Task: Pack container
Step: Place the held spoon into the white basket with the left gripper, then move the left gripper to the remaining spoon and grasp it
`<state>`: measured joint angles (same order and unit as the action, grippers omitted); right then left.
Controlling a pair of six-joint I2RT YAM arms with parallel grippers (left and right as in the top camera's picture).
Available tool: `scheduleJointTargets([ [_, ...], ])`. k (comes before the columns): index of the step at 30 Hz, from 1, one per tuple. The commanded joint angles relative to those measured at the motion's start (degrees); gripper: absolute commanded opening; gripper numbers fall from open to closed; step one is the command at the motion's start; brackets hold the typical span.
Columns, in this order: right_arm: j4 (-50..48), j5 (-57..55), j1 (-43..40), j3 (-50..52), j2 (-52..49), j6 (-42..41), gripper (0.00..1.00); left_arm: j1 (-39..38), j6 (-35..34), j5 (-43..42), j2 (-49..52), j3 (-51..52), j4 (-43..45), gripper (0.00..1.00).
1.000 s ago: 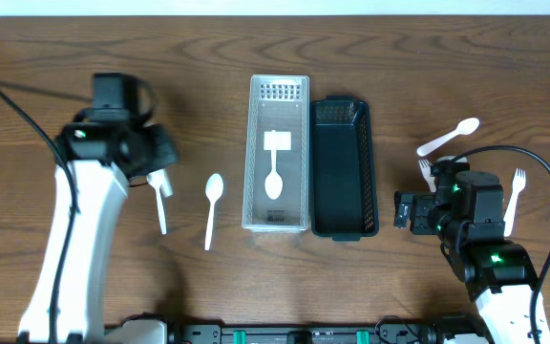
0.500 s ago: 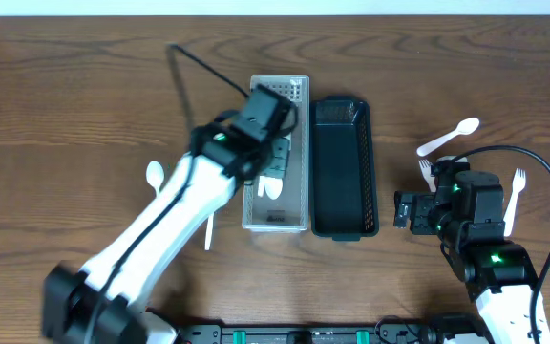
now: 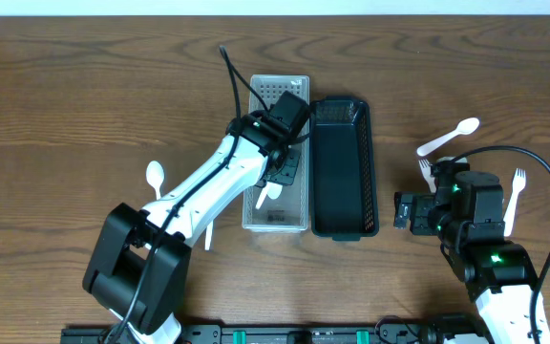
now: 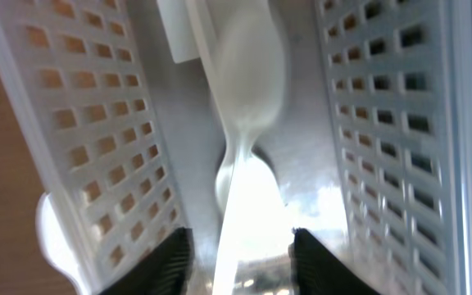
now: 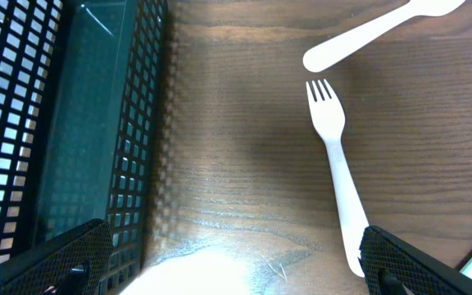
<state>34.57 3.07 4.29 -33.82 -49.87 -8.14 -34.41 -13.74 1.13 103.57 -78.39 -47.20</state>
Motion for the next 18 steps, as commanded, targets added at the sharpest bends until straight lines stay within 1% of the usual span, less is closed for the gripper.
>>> scheduleJointTargets([
  [1,0.15,0.44,-0.63,-1.11,0.02,-0.66,0.99,0.04,2.84,2.4,-4.42,-5.97,-3.19,0.79],
  [5,0.2,0.44,-0.63,-1.11,0.02,-0.66,0.99,2.23,2.75,9.4,-10.84,-10.45,-9.77,0.82],
  [8,0.37,0.44,-0.63,-1.11,0.02,-0.66,0.99,7.54,2.62,11.61,-16.39,-10.45,-12.48,0.84],
  [11,0.42,0.44,-0.63,-1.11,0.02,-0.66,0.99,15.96,2.29,11.34,-19.5,-10.27,-15.15,0.84],
  [14,0.42,0.44,-0.63,-1.11,0.02,-0.68,0.99,25.16,2.36,9.62,-20.13,-8.81,-16.22,0.84],
  [18,0.42,0.44,-0.63,-1.11,0.02,-0.68,0.99,35.76,3.67,3.08,-18.75,-3.41,-13.29,0.84],
])
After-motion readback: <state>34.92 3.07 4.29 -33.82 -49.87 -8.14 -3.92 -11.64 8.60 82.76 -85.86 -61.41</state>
